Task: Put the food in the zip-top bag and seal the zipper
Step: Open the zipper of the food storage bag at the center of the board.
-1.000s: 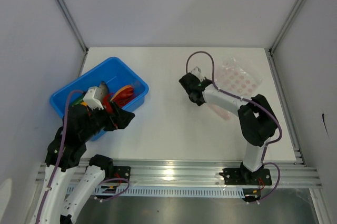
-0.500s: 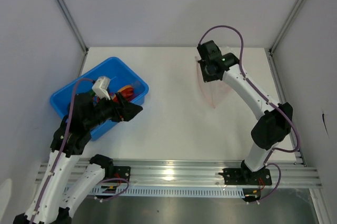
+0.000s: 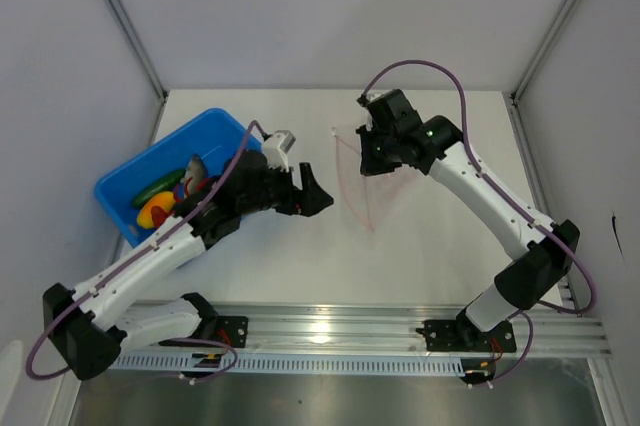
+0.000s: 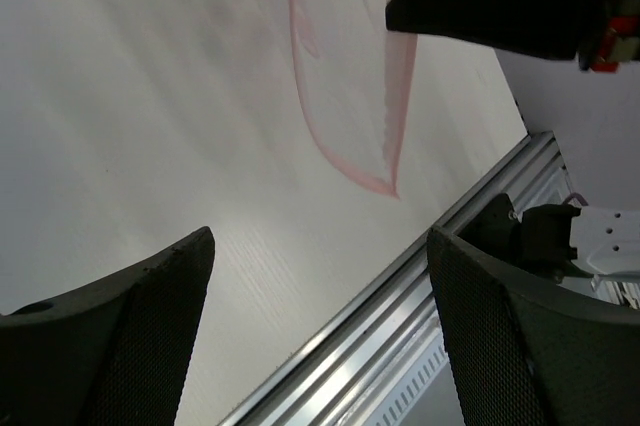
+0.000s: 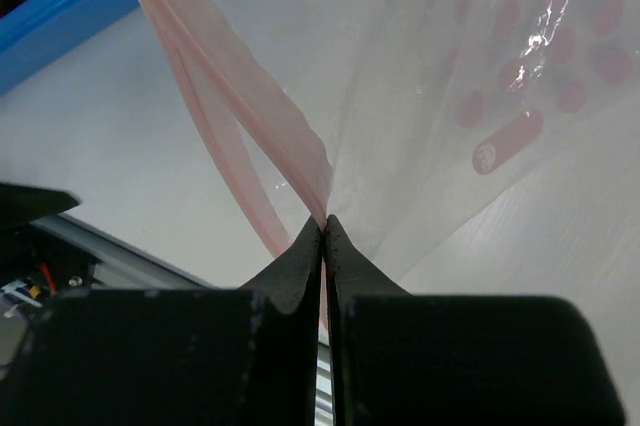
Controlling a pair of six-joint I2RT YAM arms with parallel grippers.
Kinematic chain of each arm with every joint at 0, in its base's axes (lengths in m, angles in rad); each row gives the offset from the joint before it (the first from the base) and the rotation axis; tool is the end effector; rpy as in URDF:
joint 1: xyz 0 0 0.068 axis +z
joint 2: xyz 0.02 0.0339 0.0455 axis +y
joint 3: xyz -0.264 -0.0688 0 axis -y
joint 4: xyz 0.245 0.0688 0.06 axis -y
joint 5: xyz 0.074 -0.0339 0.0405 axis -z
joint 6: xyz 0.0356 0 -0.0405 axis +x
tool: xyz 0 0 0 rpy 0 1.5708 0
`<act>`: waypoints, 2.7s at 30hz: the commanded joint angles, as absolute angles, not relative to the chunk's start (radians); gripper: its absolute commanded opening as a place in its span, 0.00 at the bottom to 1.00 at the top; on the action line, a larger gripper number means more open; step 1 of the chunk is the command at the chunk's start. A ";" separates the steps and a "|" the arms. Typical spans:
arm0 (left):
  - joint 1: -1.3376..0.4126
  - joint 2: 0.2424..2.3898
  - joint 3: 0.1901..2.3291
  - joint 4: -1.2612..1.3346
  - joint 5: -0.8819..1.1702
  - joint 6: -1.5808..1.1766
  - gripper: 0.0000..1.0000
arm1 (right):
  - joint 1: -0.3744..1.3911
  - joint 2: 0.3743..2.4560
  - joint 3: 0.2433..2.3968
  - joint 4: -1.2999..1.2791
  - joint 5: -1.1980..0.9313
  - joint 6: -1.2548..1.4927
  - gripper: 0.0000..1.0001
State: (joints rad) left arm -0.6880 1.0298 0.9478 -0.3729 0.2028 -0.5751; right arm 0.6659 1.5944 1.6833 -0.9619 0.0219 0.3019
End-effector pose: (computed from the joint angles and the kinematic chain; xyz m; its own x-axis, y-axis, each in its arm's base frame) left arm 0.1738 -0.1522 0.3317 -0.6992 -0.1150 -0.7057 0.4546 0.6903 -0.5629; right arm 0.2642 0.2066 0.3750 -0.7557 -0.2156 -0.6185 -0.4000 0.8997 0.1750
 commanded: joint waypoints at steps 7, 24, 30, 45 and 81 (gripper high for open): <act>-0.747 1.279 1.097 -0.232 0.071 -0.581 0.88 | 0.670 1.486 1.632 -0.930 -0.089 0.370 0.00; -0.779 1.407 1.267 -0.290 0.083 -0.646 0.01 | 0.724 1.465 1.557 -0.922 0.155 0.445 0.25; -0.816 1.391 1.296 -0.308 0.080 -0.706 0.01 | 0.765 1.500 1.546 -0.916 0.294 0.488 0.46; -0.819 1.351 1.140 -0.370 0.100 -0.583 0.01 | 0.611 1.443 1.597 -0.986 0.557 0.336 0.00; -0.715 1.470 1.398 -0.445 0.160 -0.459 0.79 | 0.588 1.325 1.393 -0.856 0.392 0.258 0.00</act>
State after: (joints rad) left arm -0.7422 1.5597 1.3697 -0.4198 0.2577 -0.4877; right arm 0.5934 1.3006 1.3521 -0.8501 0.3363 0.2596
